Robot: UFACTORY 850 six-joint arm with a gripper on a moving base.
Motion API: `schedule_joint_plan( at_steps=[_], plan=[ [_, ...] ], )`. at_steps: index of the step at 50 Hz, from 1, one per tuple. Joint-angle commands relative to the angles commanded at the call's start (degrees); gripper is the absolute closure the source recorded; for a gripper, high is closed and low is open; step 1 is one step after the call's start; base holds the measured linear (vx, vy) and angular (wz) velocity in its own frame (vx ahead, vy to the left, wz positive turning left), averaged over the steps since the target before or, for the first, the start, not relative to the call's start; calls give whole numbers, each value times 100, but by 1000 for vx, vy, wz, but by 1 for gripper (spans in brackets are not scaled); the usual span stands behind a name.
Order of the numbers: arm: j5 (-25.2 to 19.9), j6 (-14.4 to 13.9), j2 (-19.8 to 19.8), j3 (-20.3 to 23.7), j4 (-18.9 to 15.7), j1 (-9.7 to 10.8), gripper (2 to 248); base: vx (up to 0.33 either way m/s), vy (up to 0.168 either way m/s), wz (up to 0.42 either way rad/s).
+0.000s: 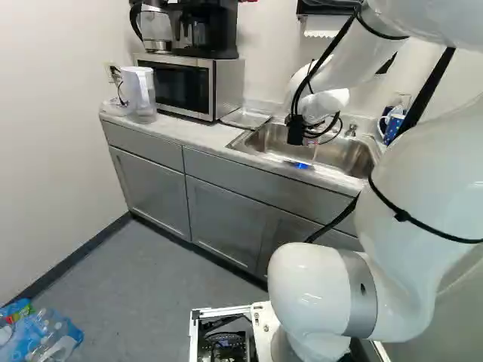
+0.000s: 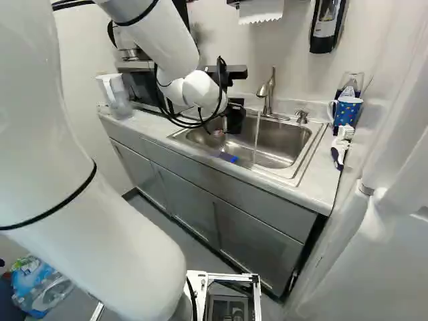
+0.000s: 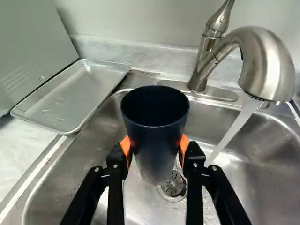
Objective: Rinse the cup and place it in the tray
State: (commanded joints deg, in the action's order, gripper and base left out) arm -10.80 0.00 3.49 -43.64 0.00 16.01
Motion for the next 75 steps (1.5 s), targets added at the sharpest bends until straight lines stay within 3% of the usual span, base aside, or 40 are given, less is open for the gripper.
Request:
schedule_joint_plan(
  at_steps=[21, 46, 75],
  plan=[
    [231, 0, 38, 37, 0, 127, 130, 0, 0, 0],
    [231, 0, 184, 185, 0, 471, 130, 0, 0, 0],
    [171, 0, -11, 357, 0, 845, 130, 0, 0, 0]
  ],
)
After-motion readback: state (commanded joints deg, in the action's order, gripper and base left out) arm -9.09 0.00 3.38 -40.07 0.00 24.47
